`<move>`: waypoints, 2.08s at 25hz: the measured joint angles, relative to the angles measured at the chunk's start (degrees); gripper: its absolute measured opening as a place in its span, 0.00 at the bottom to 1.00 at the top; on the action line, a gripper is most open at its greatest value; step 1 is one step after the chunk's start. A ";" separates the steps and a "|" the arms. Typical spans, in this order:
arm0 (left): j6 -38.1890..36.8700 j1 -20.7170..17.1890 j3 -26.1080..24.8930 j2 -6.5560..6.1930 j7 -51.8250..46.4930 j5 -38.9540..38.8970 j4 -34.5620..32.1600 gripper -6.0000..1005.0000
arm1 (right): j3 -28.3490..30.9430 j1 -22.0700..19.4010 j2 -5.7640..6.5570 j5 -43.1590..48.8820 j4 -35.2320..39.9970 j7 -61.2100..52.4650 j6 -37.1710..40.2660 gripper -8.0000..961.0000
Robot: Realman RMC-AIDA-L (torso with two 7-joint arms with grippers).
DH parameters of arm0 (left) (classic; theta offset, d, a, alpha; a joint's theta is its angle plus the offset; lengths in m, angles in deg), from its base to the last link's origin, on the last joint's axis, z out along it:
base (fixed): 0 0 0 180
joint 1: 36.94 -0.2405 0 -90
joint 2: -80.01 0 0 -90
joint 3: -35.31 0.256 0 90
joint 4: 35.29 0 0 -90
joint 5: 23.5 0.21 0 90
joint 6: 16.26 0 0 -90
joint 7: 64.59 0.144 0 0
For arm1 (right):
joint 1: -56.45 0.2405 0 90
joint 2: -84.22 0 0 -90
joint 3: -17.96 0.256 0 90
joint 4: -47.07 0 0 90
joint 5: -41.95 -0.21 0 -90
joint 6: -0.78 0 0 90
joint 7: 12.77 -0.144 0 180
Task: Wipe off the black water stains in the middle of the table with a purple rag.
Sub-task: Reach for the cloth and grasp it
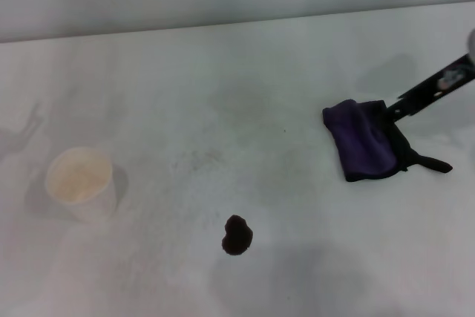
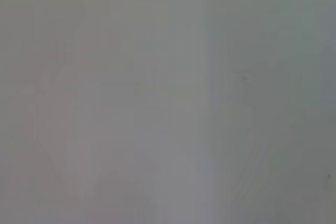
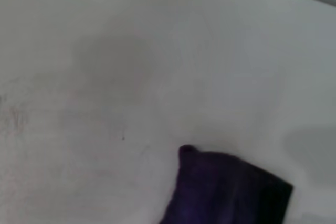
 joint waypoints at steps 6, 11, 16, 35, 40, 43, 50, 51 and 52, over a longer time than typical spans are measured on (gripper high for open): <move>0.35 -0.32 -0.05 -0.24 0.23 0.03 -0.08 0.88 | -3.89 4.62 -0.11 0.27 -9.51 -0.80 4.58 0.89; 0.34 -0.42 -0.05 -0.64 0.36 0.11 -0.08 0.88 | -6.20 7.34 -0.18 0.35 -15.33 -1.34 7.75 0.89; 0.52 -0.48 -0.05 -0.91 0.38 0.11 -0.08 0.88 | -7.10 8.31 -0.14 2.22 -17.17 -2.62 8.65 0.89; 0.17 -1.31 -0.17 -1.50 0.38 -0.23 -1.77 0.88 | -9.59 11.01 -0.56 4.45 -22.13 -5.13 10.32 0.77; 0.10 -1.26 -0.22 -1.49 0.38 -0.19 -1.77 0.88 | -12.47 12.40 -0.47 4.47 -23.01 -6.88 11.50 0.75; 0.20 -1.35 -0.23 -1.49 0.38 -0.27 -1.76 0.88 | -12.49 12.72 -0.31 4.63 -23.04 -7.08 11.16 0.75; 0.61 -2.34 -0.23 -1.29 0.38 -0.37 -2.88 0.88 | -12.62 13.97 -0.30 6.54 -25.94 -7.49 10.87 0.53; 0.59 -2.41 -0.23 -1.27 0.38 -0.37 -3.05 0.88 | -12.86 14.35 -0.40 6.65 -26.52 -7.49 10.96 0.51; 0.55 -2.45 -0.23 -1.25 0.38 -0.38 -3.08 0.88 | -13.18 14.62 -0.47 6.69 -26.81 -7.53 11.09 0.49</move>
